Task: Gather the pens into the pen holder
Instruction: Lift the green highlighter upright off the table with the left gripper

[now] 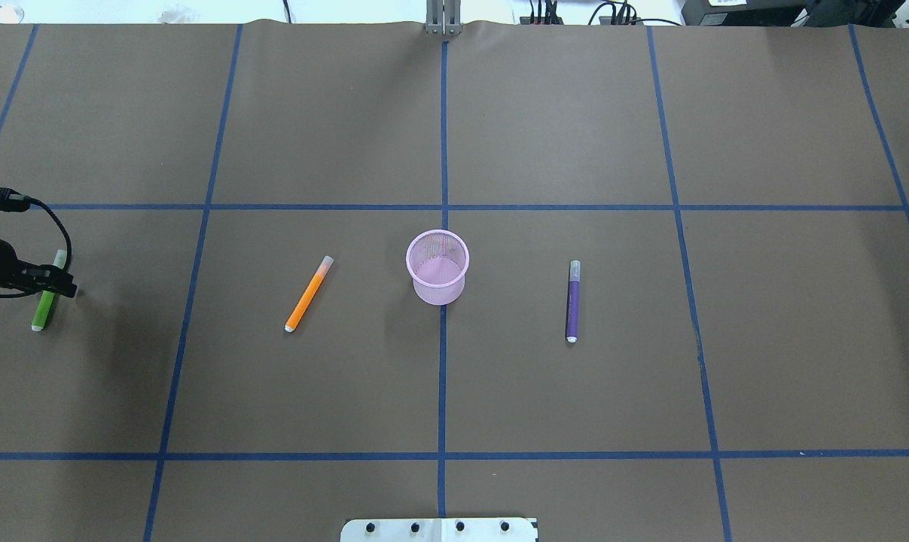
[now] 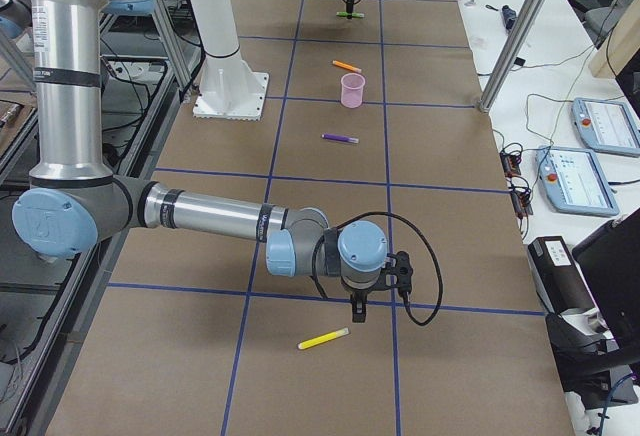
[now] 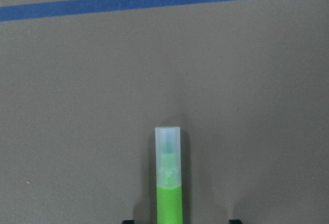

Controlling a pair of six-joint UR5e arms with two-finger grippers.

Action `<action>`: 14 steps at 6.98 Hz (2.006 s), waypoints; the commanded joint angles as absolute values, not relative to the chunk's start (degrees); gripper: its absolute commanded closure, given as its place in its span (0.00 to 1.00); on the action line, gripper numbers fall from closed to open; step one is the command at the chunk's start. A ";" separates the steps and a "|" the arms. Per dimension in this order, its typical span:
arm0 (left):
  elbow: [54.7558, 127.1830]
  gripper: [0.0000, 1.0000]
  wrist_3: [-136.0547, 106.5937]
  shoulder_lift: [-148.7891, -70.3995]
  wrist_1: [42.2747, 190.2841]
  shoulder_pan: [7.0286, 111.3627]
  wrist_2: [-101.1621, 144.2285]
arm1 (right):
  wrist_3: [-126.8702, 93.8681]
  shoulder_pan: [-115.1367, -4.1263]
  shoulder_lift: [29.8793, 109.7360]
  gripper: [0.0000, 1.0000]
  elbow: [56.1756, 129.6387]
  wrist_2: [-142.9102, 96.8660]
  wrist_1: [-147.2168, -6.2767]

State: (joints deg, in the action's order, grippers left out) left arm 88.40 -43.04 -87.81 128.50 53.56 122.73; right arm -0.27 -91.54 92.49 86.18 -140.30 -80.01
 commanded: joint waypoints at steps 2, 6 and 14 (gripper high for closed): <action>87.45 0.39 -42.98 -88.07 128.50 53.61 122.52 | -0.18 -91.49 92.29 0.00 85.17 -140.62 -79.89; 87.54 0.58 -42.54 -88.07 128.50 54.05 122.61 | -0.18 -91.41 91.49 0.00 84.11 -140.71 -79.89; 87.98 0.79 -42.63 -88.15 128.15 54.14 122.43 | -0.18 -91.49 91.41 0.00 84.11 -140.71 -79.89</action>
